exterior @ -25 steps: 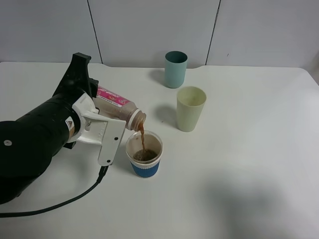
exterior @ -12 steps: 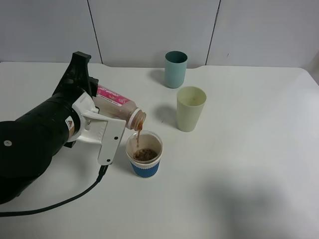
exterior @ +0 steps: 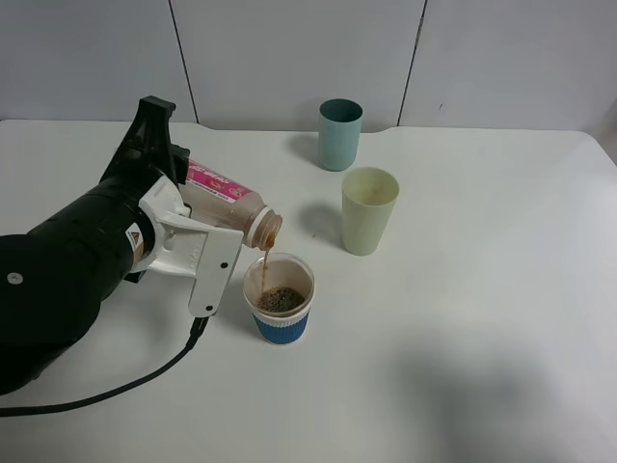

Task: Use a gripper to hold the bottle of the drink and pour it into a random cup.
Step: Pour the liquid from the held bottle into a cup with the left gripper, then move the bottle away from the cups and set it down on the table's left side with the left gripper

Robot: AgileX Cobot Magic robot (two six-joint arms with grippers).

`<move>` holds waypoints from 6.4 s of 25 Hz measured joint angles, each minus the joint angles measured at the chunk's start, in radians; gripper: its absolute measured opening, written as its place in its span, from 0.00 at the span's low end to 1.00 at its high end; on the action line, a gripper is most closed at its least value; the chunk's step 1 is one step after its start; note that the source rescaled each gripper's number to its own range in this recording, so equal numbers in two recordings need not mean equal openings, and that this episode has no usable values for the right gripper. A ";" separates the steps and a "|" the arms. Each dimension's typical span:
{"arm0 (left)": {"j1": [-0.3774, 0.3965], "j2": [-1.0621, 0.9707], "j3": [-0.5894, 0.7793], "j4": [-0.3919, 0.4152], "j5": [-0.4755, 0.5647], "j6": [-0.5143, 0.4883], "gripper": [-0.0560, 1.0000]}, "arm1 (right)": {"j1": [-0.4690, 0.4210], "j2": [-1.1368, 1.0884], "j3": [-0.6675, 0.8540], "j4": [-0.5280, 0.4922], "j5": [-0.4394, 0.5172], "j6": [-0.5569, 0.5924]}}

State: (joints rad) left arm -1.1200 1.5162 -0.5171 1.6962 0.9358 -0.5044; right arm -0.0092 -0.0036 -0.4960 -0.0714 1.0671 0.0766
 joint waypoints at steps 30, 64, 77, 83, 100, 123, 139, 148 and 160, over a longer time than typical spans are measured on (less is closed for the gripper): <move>0.000 0.000 0.000 0.038 0.010 0.000 0.05 | 0.000 0.000 0.000 0.000 0.000 0.000; -0.039 -0.001 0.000 0.039 0.046 0.059 0.05 | 0.000 0.000 0.000 0.000 0.000 0.000; -0.046 -0.002 0.000 0.039 0.076 0.128 0.05 | 0.000 0.000 0.000 0.000 0.000 0.000; -0.046 -0.002 0.000 0.039 0.076 0.186 0.05 | 0.000 0.000 0.000 0.000 0.000 0.000; -0.046 -0.002 0.000 0.039 0.082 0.183 0.05 | 0.000 0.000 0.000 0.000 0.000 0.000; 0.019 -0.098 0.001 -0.068 -0.107 -0.311 0.05 | 0.000 0.000 0.000 0.000 0.000 0.000; 0.382 -0.175 0.001 -0.072 -0.528 -0.493 0.05 | 0.000 0.000 0.000 0.000 0.000 0.000; 0.622 -0.183 0.001 -0.135 -0.842 -0.477 0.05 | 0.000 0.000 0.000 0.000 0.000 0.000; 0.820 -0.178 0.001 -0.687 -1.297 0.101 0.05 | 0.000 0.000 0.000 0.000 0.000 0.000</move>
State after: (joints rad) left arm -0.2999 1.3383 -0.5164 1.0096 -0.3609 -0.4030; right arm -0.0092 -0.0036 -0.4960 -0.0714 1.0671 0.0766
